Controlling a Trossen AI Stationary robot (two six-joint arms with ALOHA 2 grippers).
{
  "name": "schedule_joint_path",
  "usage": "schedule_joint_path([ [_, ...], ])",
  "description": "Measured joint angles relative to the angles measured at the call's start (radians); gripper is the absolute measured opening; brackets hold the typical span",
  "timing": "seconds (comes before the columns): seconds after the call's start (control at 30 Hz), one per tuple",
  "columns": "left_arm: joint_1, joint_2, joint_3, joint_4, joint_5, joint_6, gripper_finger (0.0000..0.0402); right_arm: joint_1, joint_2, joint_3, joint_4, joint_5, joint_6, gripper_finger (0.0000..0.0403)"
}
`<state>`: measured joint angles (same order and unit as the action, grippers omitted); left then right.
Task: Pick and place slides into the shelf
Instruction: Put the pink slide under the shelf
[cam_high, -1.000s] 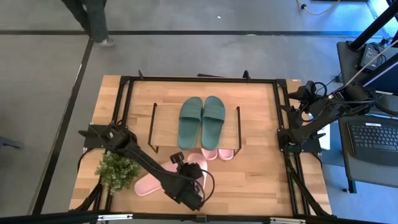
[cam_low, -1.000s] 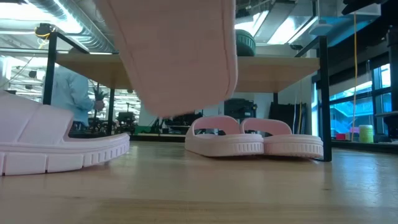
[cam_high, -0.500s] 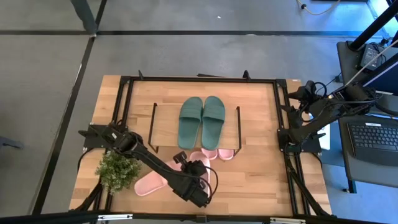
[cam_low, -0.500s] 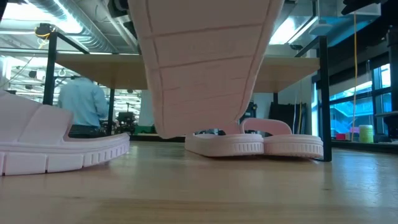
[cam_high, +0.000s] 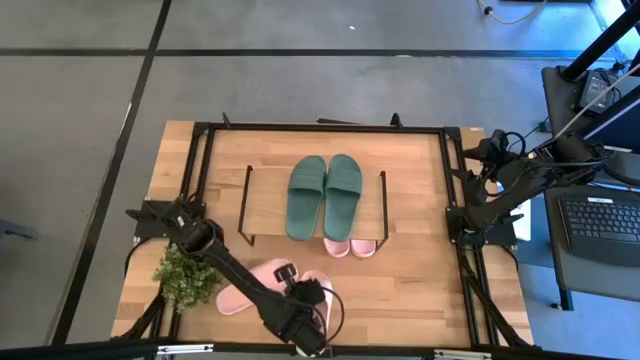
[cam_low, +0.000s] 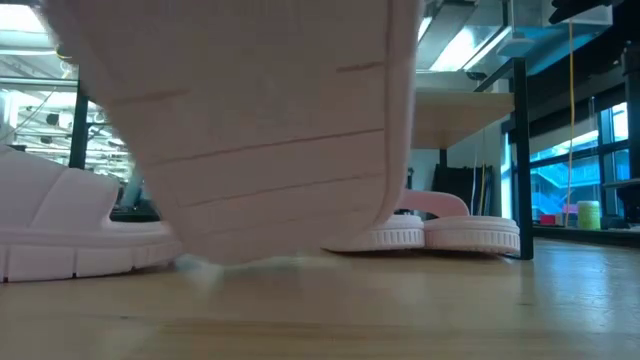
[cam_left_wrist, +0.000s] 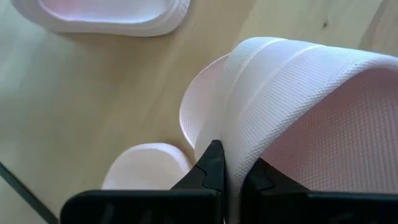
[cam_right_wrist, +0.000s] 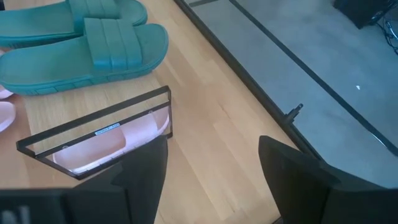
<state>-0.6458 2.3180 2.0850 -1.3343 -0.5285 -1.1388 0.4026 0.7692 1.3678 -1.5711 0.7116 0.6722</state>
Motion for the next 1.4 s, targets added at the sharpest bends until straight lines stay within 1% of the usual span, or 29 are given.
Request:
schedule_joint_path([
  [0.17, 0.009, 0.0, -0.024, -0.03, 0.001, -0.037, 0.0002, 0.0, 0.0, 0.0, 0.0, 0.0, 0.004, 0.0253],
  [0.27, 0.023, -0.002, -0.058, -0.035, 0.035, -0.046, 0.0002, 0.0, 0.0, 0.0, 0.0, 0.0, 0.006, 0.0253],
  [0.37, 0.03, -0.005, -0.089, -0.036, 0.043, -0.057, 0.0002, 0.0, 0.0, 0.0, 0.0, 0.0, 0.006, 0.0253],
  [0.53, 0.041, -0.008, -0.115, -0.037, 0.009, -0.061, 0.0002, 0.0, 0.0, 0.0, 0.0, 0.0, 0.005, 0.0253],
  [0.67, 0.074, 0.002, -0.126, -0.089, -0.034, -0.056, 0.0002, 0.0, 0.0, 0.0, 0.0, 0.0, 0.005, 0.0253],
  [0.97, 0.12, -0.008, -0.172, -0.077, -0.033, -0.057, 0.0004, 0.0, 0.0, 0.0, 0.0, 0.001, 0.004, 0.0253],
  [1.2, 0.121, -0.002, -0.177, -0.077, -0.034, -0.055, 0.0052, 0.0, 0.0, 0.0, 0.0, 0.001, 0.001, 0.0253],
  [1.4, 0.122, 0.0, -0.178, -0.049, -0.035, 0.0, 0.0076, 0.0, 0.0, 0.0, 0.0, 0.0, 0.0, 0.0253],
])
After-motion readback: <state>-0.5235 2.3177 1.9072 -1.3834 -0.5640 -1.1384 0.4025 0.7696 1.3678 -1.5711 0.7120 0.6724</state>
